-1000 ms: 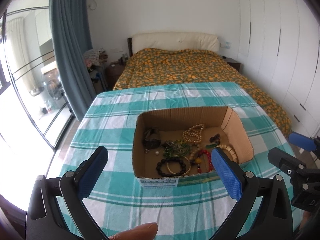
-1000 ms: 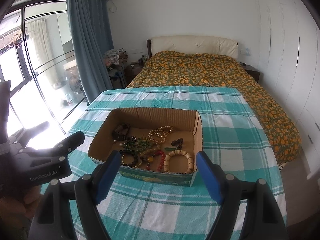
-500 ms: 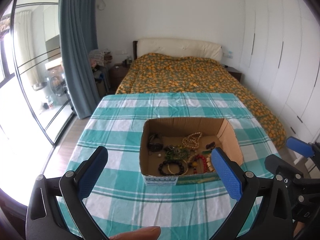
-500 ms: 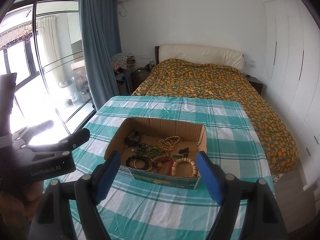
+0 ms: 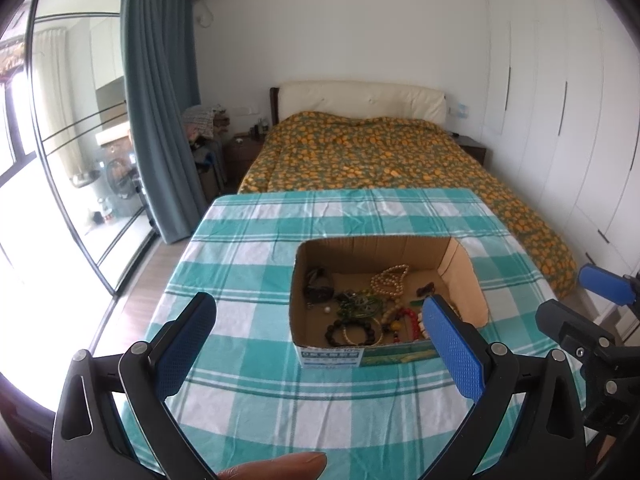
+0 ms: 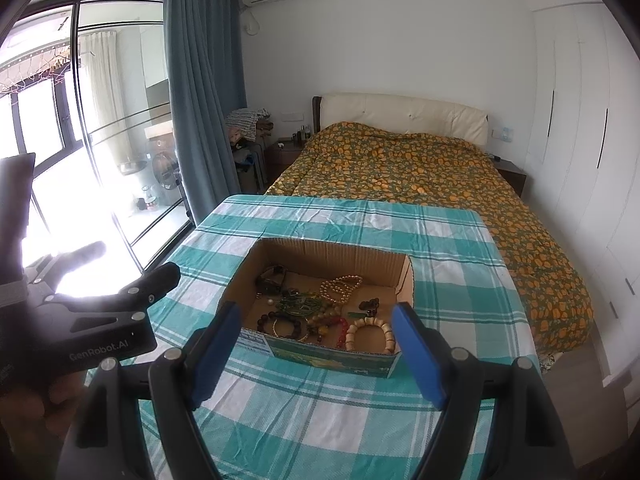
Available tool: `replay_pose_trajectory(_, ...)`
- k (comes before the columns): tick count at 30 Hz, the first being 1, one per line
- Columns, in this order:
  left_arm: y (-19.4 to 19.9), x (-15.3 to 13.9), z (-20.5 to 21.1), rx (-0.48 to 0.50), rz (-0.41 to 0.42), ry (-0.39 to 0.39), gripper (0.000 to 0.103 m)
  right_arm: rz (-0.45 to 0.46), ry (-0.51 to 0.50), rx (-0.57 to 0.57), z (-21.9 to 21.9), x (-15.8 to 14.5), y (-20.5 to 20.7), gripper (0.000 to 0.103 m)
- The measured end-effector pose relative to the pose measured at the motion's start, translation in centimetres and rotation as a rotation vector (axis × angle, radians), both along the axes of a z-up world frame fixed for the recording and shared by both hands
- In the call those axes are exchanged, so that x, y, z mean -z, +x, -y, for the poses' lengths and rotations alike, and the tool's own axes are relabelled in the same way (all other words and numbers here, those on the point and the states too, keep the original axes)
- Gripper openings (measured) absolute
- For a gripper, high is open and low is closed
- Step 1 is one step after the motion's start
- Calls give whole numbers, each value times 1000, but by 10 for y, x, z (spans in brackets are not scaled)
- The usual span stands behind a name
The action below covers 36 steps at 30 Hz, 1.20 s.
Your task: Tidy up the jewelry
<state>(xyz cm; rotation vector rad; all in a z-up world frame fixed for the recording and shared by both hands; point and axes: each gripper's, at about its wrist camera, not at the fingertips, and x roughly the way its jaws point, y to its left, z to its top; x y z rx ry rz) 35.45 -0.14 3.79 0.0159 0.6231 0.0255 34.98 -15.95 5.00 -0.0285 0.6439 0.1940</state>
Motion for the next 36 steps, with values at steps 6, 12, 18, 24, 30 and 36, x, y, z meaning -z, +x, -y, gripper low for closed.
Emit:
replay_pose_trajectory(6, -2, 0, 0, -4, 0, 7, 103, -6, 3, 1, 1, 0, 0, 79)
replay_pose_trajectory(12, -2, 0, -1, -5, -3, 3, 103, -7, 5, 6, 3, 0, 0, 79)
replay_pose_trajectory(18, -4, 1, -3, -4, -8, -4, 103, -12, -1, 5, 3, 1, -1, 79)
replay_pose_trajectory(24, -2, 2, -4, -4, -18, -12, 103, -14, -2, 5, 4, 2, -1, 79)
replay_pose_trajectory(30, -1, 2, -5, -4, -23, -12, 103, -14, -6, 11, 5, 3, -1, 79)
replay_pose_trajectory(36, -3, 5, -4, -1, -11, -12, 103, -21, -2, 16, 7, 6, 0, 79)
